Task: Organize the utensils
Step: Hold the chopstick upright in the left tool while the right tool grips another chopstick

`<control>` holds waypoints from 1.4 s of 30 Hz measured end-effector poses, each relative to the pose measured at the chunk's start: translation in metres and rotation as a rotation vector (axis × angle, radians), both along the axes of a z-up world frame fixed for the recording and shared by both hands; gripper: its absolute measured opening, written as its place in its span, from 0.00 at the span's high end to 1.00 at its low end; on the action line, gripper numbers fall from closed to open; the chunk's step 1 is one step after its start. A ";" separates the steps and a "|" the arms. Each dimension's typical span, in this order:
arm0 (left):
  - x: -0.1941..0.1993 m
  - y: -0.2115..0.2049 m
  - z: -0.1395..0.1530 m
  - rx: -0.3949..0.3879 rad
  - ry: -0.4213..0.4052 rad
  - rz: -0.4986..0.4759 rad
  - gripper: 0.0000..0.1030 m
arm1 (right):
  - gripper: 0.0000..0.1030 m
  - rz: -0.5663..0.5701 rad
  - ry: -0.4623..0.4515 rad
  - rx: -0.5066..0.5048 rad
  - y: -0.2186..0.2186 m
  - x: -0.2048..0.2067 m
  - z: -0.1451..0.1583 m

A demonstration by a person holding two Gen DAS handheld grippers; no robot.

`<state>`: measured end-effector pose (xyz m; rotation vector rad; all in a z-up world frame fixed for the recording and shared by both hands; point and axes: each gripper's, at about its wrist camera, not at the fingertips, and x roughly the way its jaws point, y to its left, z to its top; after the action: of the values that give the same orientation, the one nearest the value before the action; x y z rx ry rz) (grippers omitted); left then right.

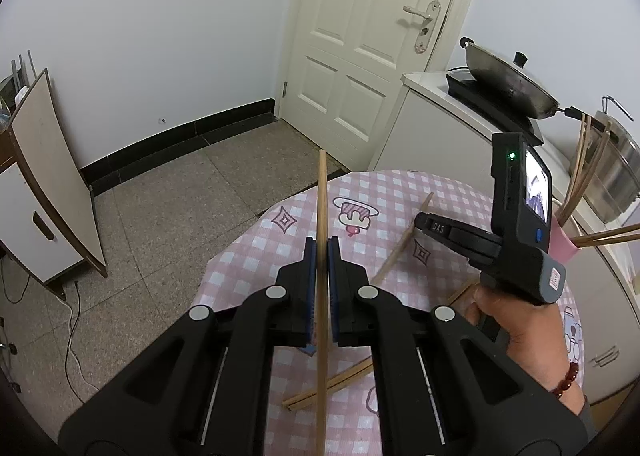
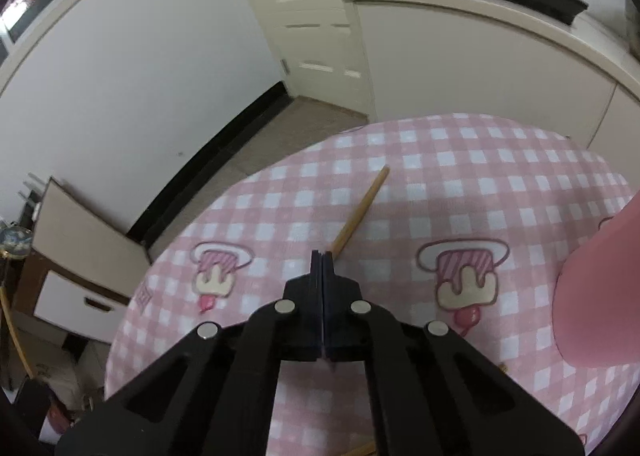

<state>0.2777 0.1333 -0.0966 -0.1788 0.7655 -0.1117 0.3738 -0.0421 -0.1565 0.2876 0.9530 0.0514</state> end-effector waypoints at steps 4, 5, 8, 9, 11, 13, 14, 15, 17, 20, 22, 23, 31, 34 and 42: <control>-0.003 0.000 0.001 -0.002 0.004 0.001 0.94 | 1.00 0.026 0.012 0.017 0.000 -0.007 0.002; -0.004 0.000 0.001 -0.001 0.003 0.002 0.94 | 1.00 0.022 0.024 0.029 -0.001 -0.008 0.003; -0.006 0.002 0.002 -0.013 0.000 0.004 0.94 | 0.99 -0.023 0.074 0.139 -0.009 -0.006 0.002; -0.005 0.003 0.002 -0.017 0.002 0.005 0.94 | 0.99 -0.041 0.086 0.158 -0.012 -0.004 0.001; -0.004 0.004 0.001 -0.021 0.003 0.004 0.94 | 0.99 -0.038 0.087 0.126 -0.009 0.000 0.003; -0.003 0.003 0.000 -0.021 0.003 0.000 0.94 | 0.98 -0.045 0.082 0.095 -0.006 0.001 0.004; -0.001 0.004 -0.001 -0.025 0.004 0.000 0.94 | 0.97 -0.050 0.079 0.080 -0.003 0.002 0.005; 0.000 0.004 -0.002 -0.029 0.007 -0.001 0.94 | 0.97 -0.050 0.076 0.062 -0.001 0.003 0.006; 0.002 0.005 -0.004 -0.032 0.010 -0.001 0.94 | 0.91 -0.044 0.072 0.049 0.005 0.007 0.007; 0.004 0.006 -0.007 -0.033 0.015 -0.002 0.94 | 0.87 -0.045 0.079 0.049 0.011 0.014 0.007; 0.006 0.007 -0.008 -0.036 0.019 -0.001 0.94 | 0.82 -0.040 0.091 0.044 0.014 0.016 0.006; 0.006 0.007 -0.009 -0.036 0.021 -0.001 0.94 | 0.79 -0.039 0.091 0.041 0.016 0.017 0.006; 0.007 0.008 -0.013 -0.041 0.022 -0.017 0.94 | 0.67 -0.053 0.004 -0.040 0.009 -0.001 0.028; 0.007 0.006 -0.014 -0.040 0.025 -0.020 0.94 | 0.67 -0.071 0.054 -0.051 0.003 0.001 0.013; 0.009 0.006 -0.015 -0.033 0.036 -0.020 0.94 | 0.81 -0.074 0.075 -0.122 0.013 0.019 -0.002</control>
<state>0.2867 0.1396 -0.1120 -0.2051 0.8022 -0.1406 0.3930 -0.0293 -0.1581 0.2131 1.0148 -0.0859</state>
